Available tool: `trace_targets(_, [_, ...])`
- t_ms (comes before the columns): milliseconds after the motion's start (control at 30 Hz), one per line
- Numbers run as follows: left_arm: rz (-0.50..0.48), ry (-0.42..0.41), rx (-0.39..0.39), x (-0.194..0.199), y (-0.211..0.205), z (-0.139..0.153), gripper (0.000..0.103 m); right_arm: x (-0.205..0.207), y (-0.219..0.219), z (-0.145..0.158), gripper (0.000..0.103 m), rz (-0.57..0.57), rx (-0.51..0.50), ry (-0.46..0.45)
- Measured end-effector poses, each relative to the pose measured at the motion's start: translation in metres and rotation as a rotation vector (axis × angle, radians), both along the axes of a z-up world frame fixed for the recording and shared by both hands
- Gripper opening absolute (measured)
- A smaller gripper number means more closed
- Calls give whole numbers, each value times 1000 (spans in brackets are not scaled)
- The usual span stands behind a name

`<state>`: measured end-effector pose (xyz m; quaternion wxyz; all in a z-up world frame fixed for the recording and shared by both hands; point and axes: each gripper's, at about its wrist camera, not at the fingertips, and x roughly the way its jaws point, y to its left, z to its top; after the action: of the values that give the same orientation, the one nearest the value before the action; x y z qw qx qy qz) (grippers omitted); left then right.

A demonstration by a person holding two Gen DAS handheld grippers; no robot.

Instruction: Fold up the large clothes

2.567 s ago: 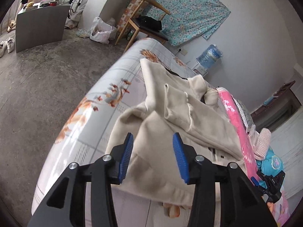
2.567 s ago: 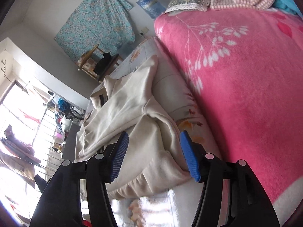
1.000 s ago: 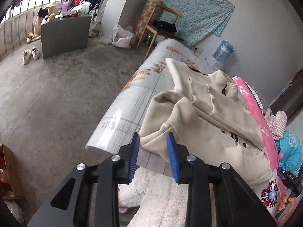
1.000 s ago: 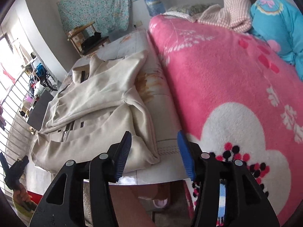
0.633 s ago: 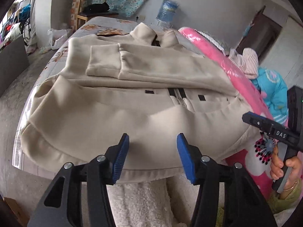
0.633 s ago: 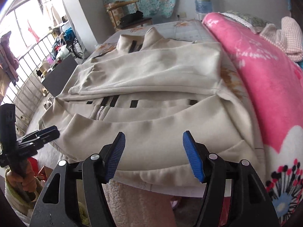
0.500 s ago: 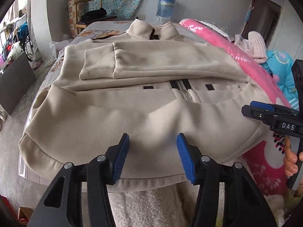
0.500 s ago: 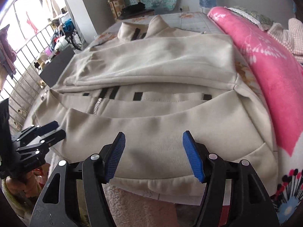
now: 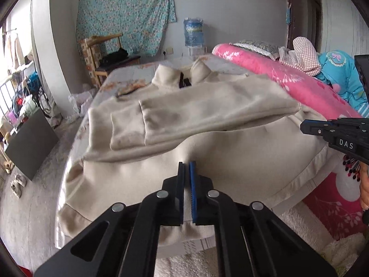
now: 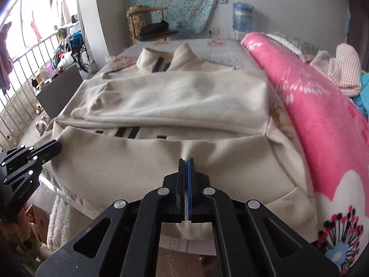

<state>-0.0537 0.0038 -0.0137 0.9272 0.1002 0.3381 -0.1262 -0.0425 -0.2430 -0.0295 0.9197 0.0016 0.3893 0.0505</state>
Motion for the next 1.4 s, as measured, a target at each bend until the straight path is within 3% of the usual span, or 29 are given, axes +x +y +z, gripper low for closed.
trace_targets(100, [-2, -33, 51, 11, -9, -2, 4, 6, 4, 5, 0, -17, -39, -45])
trace_targets(233, [9, 69, 66, 33, -13, -39, 4, 29, 3, -22, 0, -24, -22, 19])
trace_targets(400, [4, 0, 66, 30, -11, -30, 5, 25, 8, -12, 0, -19, -68, -32])
trace_targets(567, [15, 60, 57, 43, -7, -54, 6, 40, 10, -44, 0, -20, -83, 38])
trace_targets(767, [112, 101, -77, 39, 46, -33, 6, 38, 12, -46, 0, -18, -83, 39])
trace_targets(900, [192, 150, 7, 44, 82, -50, 9, 38, 12, -46, 0, -16, -82, 39])
trace_targets(933, [185, 120, -10, 42, 90, -49, 9, 38, 11, -46, 0, -14, -81, 40])
trace_targets(1000, [237, 103, 50, 49, 102, -53, 8, 39, 11, -46, 0, -12, -80, 43])
trace_targets(1100, [302, 72, 74, 57, 123, -55, 8, 40, 9, -46, 0, -9, -74, 48])
trace_targets(1233, [352, 69, -1, 52, 148, -42, 8, 42, 9, -46, 0, -9, -73, 51])
trace_targets(1333, [244, 87, -203, 35, 160, -26, 8, 42, 8, -46, 0, -4, -77, 52])
trace_targets(1400, [195, 164, -256, 33, 159, -31, 8, 42, 8, -46, 0, -2, -79, 55])
